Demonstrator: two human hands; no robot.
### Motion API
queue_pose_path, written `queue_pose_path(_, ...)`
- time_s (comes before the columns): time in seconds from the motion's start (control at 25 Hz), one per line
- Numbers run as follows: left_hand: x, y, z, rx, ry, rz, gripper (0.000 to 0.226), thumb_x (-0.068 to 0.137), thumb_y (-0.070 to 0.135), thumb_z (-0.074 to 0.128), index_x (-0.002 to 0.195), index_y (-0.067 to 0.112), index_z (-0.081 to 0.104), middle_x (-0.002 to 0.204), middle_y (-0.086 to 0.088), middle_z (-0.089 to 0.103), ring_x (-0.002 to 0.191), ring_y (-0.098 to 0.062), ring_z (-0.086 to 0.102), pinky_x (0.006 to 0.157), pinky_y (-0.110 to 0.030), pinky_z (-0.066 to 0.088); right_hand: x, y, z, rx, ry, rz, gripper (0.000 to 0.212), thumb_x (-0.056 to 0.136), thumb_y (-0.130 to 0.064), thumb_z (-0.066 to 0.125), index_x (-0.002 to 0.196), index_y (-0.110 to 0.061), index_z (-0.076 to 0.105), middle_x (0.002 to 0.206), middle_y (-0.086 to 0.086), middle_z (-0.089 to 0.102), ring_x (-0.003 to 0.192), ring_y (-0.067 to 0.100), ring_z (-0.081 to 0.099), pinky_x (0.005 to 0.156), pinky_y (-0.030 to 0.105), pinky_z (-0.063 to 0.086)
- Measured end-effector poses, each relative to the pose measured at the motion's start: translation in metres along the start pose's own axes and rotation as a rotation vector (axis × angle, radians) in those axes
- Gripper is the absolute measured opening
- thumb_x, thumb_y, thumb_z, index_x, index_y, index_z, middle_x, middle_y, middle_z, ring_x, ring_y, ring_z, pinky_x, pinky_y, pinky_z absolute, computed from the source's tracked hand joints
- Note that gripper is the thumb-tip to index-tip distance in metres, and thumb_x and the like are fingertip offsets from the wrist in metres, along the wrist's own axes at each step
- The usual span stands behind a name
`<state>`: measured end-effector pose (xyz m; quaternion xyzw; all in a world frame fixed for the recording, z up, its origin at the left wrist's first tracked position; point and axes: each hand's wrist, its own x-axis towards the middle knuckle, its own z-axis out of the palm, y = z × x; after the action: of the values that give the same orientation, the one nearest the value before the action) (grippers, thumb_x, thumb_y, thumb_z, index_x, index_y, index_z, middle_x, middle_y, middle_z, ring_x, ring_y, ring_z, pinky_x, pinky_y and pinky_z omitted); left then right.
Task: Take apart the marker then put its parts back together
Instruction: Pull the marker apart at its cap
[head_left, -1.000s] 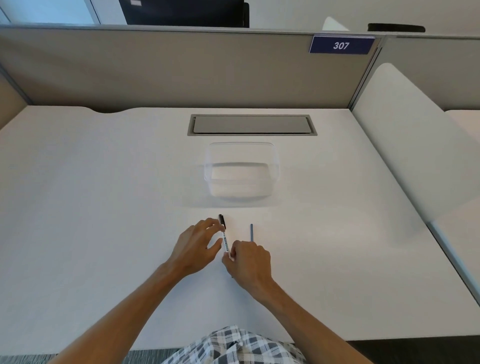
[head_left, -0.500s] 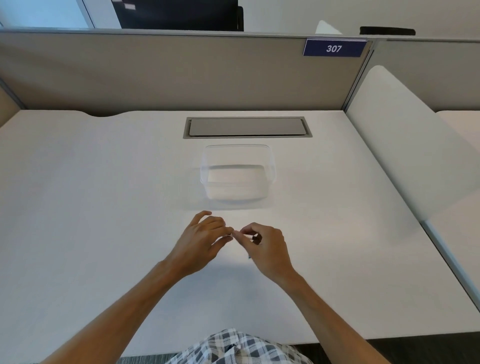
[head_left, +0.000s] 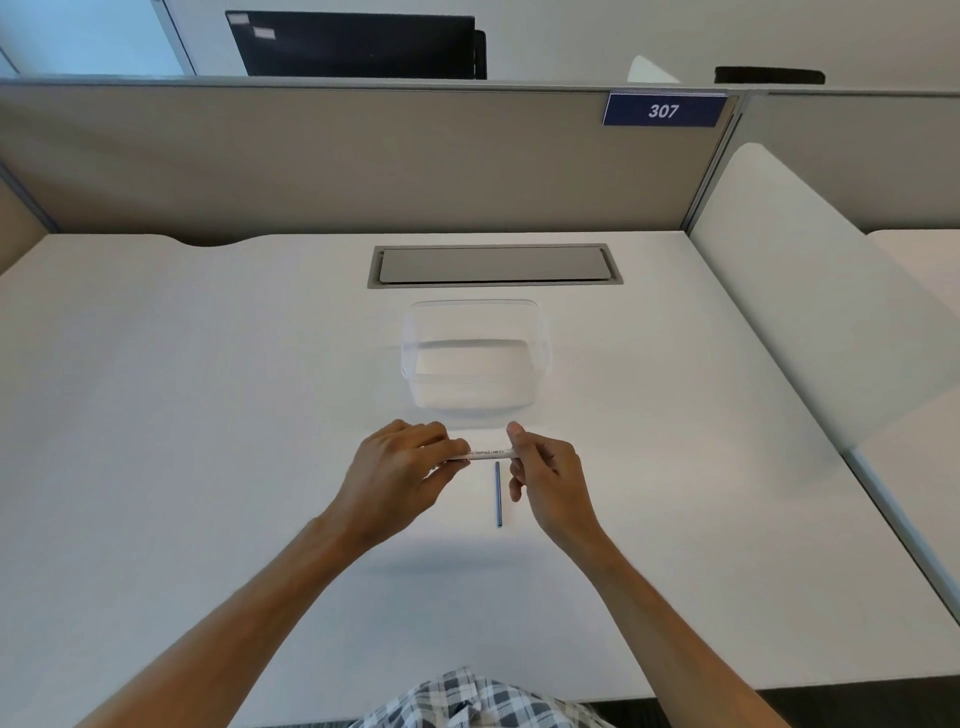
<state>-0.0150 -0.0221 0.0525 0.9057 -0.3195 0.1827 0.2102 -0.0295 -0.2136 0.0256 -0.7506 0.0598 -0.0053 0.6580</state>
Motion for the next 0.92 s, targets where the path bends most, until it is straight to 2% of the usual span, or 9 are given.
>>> queue_pose_path(0.08,0.000,0.004,-0.001,0.001,0.017,-0.004,0.006,0.085,0.019,0.069,0.090,0.018,0.073,0.071,0.004,0.063,0.049,-0.023,0.050,0.047,-0.027,0.043,0.000,-0.001,0.002,-0.020,0.017,0.025,0.061,0.103,-0.040,0.047,0.048,-0.015,0.040,0.041,-0.007,0.040,0.045,0.020,0.042,0.055,0.032,0.036)
queue_pose_path(0.2,0.000,0.007,-0.002,0.018,0.034,0.000,0.005,0.086,0.016,0.069,0.090,0.015,0.072,0.083,0.000,0.066,0.049,-0.023,0.053,0.040,-0.030,0.044,0.001,-0.003,0.006,-0.051,0.046,0.058,0.071,0.102,-0.047,0.044,0.054,0.005,0.033,0.048,0.011,0.032,0.051,0.023,0.032,0.056,0.035,0.029)
queue_pose_path(0.32,-0.001,0.011,-0.004,0.046,0.028,0.011,0.007,0.086,0.016,0.070,0.092,0.013,0.070,0.091,-0.001,0.066,0.054,-0.020,0.058,0.037,-0.033,0.046,0.002,-0.005,0.008,-0.051,0.069,0.069,0.072,0.101,-0.047,0.045,0.057,0.008,0.030,0.056,0.012,0.028,0.056,0.024,0.027,0.059,0.037,0.026)
queue_pose_path(0.44,-0.001,0.018,-0.007,0.092,0.013,0.056,0.015,0.085,0.024,0.072,0.096,0.014,0.071,0.082,0.001,0.066,0.053,-0.019,0.058,0.037,-0.026,0.041,0.002,-0.008,0.011,-0.042,0.102,0.039,0.069,0.102,-0.043,0.047,0.056,0.006,0.029,0.054,0.010,0.027,0.053,0.021,0.027,0.057,0.033,0.025)
queue_pose_path(0.52,0.001,0.021,-0.012,0.051,0.007,0.054,0.015,0.090,0.029,0.067,0.094,0.016,0.072,0.070,0.002,0.062,0.049,-0.022,0.052,0.035,-0.027,0.037,0.000,-0.010,0.013,-0.023,0.108,-0.007,0.068,0.103,-0.040,0.047,0.055,0.004,0.026,0.050,0.007,0.024,0.046,0.017,0.024,0.051,0.029,0.024)
queue_pose_path(0.64,0.010,0.018,-0.025,-0.101,-0.043,-0.005,0.023,0.094,0.035,0.057,0.089,0.018,0.071,0.061,0.004,0.052,0.049,-0.023,0.041,0.038,-0.034,0.040,-0.004,-0.016,0.014,0.002,0.143,-0.090,0.068,0.104,-0.037,0.046,0.051,-0.002,0.023,0.044,0.007,0.022,0.033,0.009,0.023,0.039,0.019,0.024)
queue_pose_path(0.72,0.017,0.015,-0.034,-0.266,-0.128,-0.062,0.027,0.094,0.038,0.056,0.085,0.016,0.070,0.057,0.002,0.048,0.052,-0.021,0.037,0.045,-0.035,0.039,-0.006,-0.023,0.014,0.007,0.167,-0.159,0.067,0.105,-0.034,0.046,0.047,-0.011,0.022,0.039,-0.002,0.023,0.030,0.007,0.024,0.038,0.016,0.024)
queue_pose_path(0.84,0.028,0.015,-0.047,-0.592,-0.226,-0.165,0.025,0.091,0.037,0.061,0.078,0.018,0.072,0.052,-0.002,0.044,0.050,-0.016,0.031,0.047,-0.026,0.031,-0.006,-0.036,0.011,-0.010,0.192,-0.281,0.062,0.103,-0.033,0.046,0.048,-0.019,0.021,0.038,-0.012,0.022,0.038,0.007,0.020,0.043,0.020,0.021)
queue_pose_path(0.92,0.037,0.012,-0.059,-0.839,-0.391,-0.298,0.024,0.089,0.038,0.064,0.079,0.019,0.074,0.051,0.002,0.044,0.048,-0.014,0.032,0.047,-0.020,0.031,-0.007,-0.047,0.007,-0.067,0.205,-0.475,0.058,0.103,-0.029,0.045,0.050,-0.022,0.023,0.043,-0.014,0.020,0.042,0.009,0.019,0.046,0.018,0.018)
